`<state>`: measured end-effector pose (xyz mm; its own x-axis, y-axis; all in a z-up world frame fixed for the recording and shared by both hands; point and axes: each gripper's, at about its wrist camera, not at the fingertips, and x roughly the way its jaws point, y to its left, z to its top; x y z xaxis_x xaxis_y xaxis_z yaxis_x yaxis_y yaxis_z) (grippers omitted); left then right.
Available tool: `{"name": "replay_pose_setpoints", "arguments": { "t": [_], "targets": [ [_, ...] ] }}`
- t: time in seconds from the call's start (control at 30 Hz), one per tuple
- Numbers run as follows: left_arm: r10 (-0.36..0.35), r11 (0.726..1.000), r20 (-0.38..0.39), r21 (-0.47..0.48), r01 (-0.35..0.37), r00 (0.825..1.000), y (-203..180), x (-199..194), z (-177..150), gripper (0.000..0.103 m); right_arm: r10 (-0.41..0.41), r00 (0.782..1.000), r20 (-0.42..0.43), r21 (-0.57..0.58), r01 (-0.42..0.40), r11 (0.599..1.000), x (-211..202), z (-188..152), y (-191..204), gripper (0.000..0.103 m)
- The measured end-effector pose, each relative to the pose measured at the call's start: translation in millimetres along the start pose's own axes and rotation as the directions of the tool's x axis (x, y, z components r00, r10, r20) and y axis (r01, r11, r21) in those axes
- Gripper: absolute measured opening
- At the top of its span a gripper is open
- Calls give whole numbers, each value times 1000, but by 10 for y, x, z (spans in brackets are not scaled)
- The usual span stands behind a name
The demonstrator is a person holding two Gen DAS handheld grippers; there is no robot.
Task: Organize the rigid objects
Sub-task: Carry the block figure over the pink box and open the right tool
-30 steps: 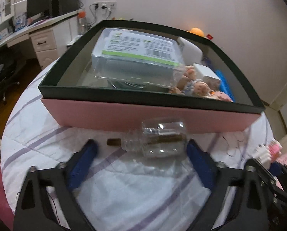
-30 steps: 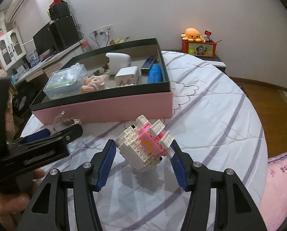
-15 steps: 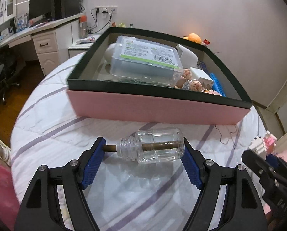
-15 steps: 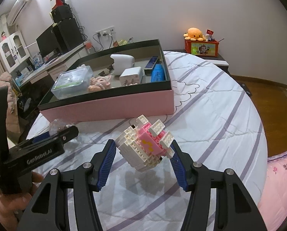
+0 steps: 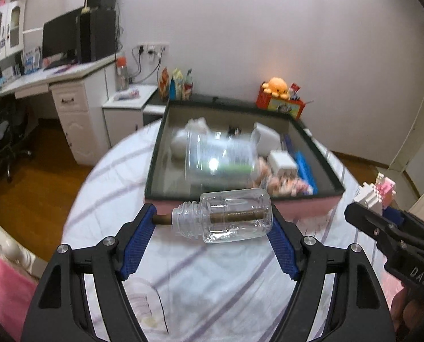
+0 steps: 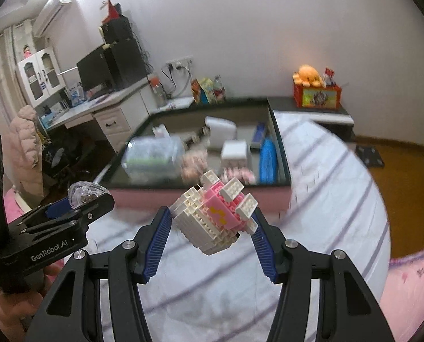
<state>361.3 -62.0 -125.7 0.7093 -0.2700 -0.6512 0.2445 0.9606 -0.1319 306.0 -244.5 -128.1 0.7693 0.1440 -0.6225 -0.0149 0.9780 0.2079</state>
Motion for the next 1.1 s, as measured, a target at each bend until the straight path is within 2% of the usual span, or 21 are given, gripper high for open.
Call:
{"name": "replay_pose_setpoints", "arguments": {
  "t": [0.17,0.37,0.47,0.7,0.83,0.87,0.9,1.0,1.03,1.07,1.1],
  "targets": [
    [-17,999,45,28,16,999,-71,88,422,77,6,1000,18,-33,-6,999,142,448,-4,57],
    [-27,999,35,47,25,999,-144,502,870,77,5,1000,-13,-33,-5,999,546,810,-116,57],
    [-26,998,8,53,25,1000,-175,793,1038,77,-9,999,-50,-28,8,1000,813,869,-194,57],
    [-7,996,-79,86,13,997,-272,1362,1120,77,-31,992,-119,-33,27,999,1328,882,-314,57],
    [39,993,-133,118,-24,990,-319,1606,1079,78,-45,988,-151,-52,38,998,1501,853,-326,58],
    [57,991,-141,129,-39,988,-328,1649,1062,81,-48,986,-159,-60,39,997,1537,830,-321,58],
    [70,989,-142,136,-50,987,-331,1668,1047,88,-52,985,-164,-64,42,997,1551,827,-321,58],
    [94,985,-121,157,-74,988,-353,1647,1003,96,-51,981,-188,-87,35,996,1593,775,-306,58],
    [96,984,-110,163,-78,989,-356,1619,993,98,-54,981,-186,-90,38,995,1585,756,-301,63],
    [95,983,-100,165,-78,991,-354,1576,981,101,-59,982,-182,-90,43,995,1568,749,-287,75],
    [94,984,-92,162,-78,991,-343,1541,976,101,-63,982,-176,-89,48,995,1547,738,-284,81]
  ]
}}
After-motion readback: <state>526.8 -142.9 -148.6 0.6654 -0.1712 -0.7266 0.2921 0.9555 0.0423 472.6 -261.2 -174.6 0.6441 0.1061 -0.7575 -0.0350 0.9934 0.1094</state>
